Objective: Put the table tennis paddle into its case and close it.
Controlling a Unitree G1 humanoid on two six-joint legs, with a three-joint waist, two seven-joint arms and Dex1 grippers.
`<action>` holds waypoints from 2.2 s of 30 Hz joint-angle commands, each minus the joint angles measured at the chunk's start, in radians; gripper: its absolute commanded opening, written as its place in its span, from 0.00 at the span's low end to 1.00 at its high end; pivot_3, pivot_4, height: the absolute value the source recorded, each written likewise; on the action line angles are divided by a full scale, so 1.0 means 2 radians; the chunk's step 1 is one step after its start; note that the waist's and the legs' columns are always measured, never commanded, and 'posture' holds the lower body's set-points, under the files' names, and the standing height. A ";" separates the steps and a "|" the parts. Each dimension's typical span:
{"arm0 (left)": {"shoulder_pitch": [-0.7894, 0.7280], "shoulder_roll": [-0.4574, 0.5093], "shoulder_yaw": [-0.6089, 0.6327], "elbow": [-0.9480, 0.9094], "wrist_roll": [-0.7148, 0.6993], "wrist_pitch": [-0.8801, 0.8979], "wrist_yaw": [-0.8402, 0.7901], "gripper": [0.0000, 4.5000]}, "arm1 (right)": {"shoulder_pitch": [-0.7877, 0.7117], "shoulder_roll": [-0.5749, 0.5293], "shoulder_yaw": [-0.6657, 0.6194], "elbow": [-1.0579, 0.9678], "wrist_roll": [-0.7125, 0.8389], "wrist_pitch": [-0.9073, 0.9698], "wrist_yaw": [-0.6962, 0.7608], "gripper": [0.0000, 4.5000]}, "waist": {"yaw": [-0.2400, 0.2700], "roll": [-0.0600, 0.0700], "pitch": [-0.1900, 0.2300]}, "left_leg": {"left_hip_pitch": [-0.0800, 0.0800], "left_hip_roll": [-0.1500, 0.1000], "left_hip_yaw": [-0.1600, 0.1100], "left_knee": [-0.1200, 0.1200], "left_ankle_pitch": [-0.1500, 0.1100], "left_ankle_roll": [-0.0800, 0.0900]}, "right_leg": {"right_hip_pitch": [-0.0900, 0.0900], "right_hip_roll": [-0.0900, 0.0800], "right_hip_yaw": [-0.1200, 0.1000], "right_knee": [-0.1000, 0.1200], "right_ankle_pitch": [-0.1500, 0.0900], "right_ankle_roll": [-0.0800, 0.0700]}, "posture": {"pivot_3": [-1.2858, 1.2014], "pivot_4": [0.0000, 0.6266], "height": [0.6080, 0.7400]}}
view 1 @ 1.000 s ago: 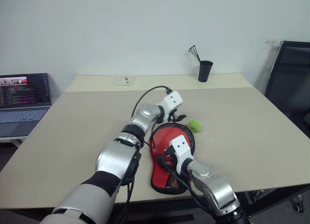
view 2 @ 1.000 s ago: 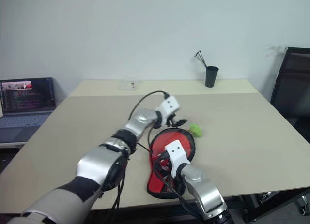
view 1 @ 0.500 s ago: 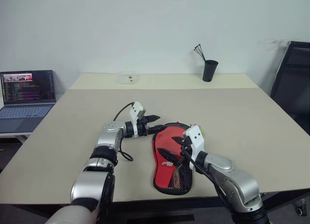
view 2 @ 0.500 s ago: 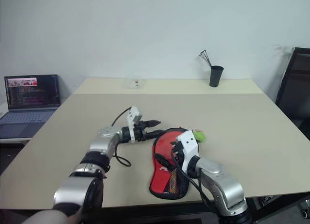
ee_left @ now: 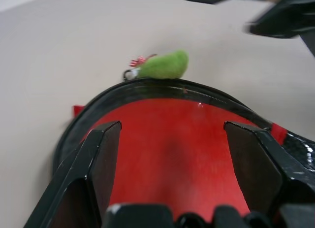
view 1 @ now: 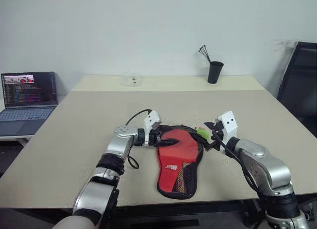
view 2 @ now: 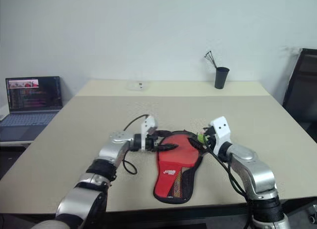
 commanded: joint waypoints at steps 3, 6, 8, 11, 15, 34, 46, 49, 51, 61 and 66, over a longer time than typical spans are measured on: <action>-0.041 -0.019 -0.024 0.069 0.029 -0.057 0.006 0.80 | -0.024 0.007 0.015 0.040 -0.028 -0.053 -0.008 1.00 | -0.001 0.000 0.000 | -0.001 0.000 0.000 0.000 0.000 0.000 | -0.001 0.000 0.000 0.000 0.000 0.000 | 0.52 0.24 1.00; -0.055 -0.024 -0.029 0.108 0.042 -0.077 0.012 0.80 | -0.027 0.009 0.024 0.063 -0.041 -0.067 -0.010 1.00 | -0.001 0.000 0.000 | -0.001 0.000 0.000 0.000 0.000 0.000 | -0.001 0.000 0.000 0.000 0.000 0.000 | 0.52 0.24 1.00; -0.061 -0.028 -0.028 0.126 0.045 -0.083 0.014 0.80 | -0.028 0.010 0.029 0.079 -0.050 -0.074 -0.012 1.00 | -0.001 0.000 0.000 | -0.001 0.000 0.000 0.000 0.000 0.000 | 0.000 0.000 0.000 0.000 0.000 0.000 | 0.52 0.24 1.00; -0.064 -0.031 -0.024 0.140 0.047 -0.088 0.012 0.80 | -0.029 0.011 0.031 0.098 -0.060 -0.080 -0.018 1.00 | -0.001 0.000 0.000 | -0.001 0.000 0.000 0.000 0.000 0.000 | -0.001 0.000 0.000 0.000 0.000 0.000 | 0.52 0.24 1.00; -0.064 -0.034 -0.021 0.147 0.045 -0.092 0.011 0.80 | -0.032 0.014 0.026 0.126 -0.073 -0.082 -0.033 1.00 | -0.001 0.000 0.000 | -0.001 0.000 0.000 0.000 0.000 0.000 | -0.001 0.000 0.000 0.000 0.000 0.000 | 0.52 0.24 1.00; -0.090 -0.036 -0.030 0.171 0.070 -0.108 0.000 0.81 | -0.052 0.025 0.003 0.183 -0.078 -0.078 -0.063 0.00 | -0.001 0.000 0.000 | -0.001 0.000 0.000 0.000 0.000 0.000 | -0.001 0.000 0.000 0.000 0.000 0.000 | 0.52 0.24 1.00; -0.065 -0.046 -0.049 0.198 0.099 -0.123 -0.001 0.81 | -0.025 0.007 -0.004 0.130 -0.080 -0.048 -0.059 0.00 | 0.000 0.000 0.000 | -0.001 0.000 0.000 0.000 0.000 0.000 | -0.001 0.000 0.000 0.000 0.000 0.000 | 0.52 0.24 1.00; -0.062 -0.049 -0.048 0.201 0.100 -0.119 0.006 0.81 | 0.001 -0.017 -0.013 0.092 -0.075 -0.025 -0.048 0.00 | 0.001 0.001 0.000 | -0.001 0.000 0.000 0.000 0.000 0.000 | 0.000 0.000 0.000 0.000 0.000 0.000 | 0.52 0.24 1.00; -0.065 -0.054 -0.038 0.202 0.091 -0.106 0.009 0.81 | 0.022 -0.035 -0.019 0.063 -0.071 -0.009 -0.039 0.00 | 0.002 0.001 0.000 | -0.001 0.000 0.000 0.000 0.000 0.000 | 0.000 0.000 -0.001 -0.001 0.000 0.000 | 0.52 0.24 1.00; -0.066 -0.065 -0.028 0.203 0.090 -0.091 0.009 0.81 | 0.164 -0.102 -0.025 -0.150 0.008 0.103 0.028 0.00 | 0.004 0.001 0.000 | -0.002 0.000 -0.001 0.000 0.000 0.000 | 0.000 0.000 -0.001 -0.001 0.000 0.000 | 0.52 0.24 1.00; -0.069 -0.070 -0.028 0.205 0.093 -0.090 0.015 0.81 | 0.224 -0.138 -0.020 -0.248 0.065 0.150 0.062 0.00 | 0.003 0.001 0.000 | -0.001 0.000 -0.001 0.000 0.000 0.000 | 0.001 0.000 -0.002 -0.001 0.000 0.000 | 0.52 0.24 1.00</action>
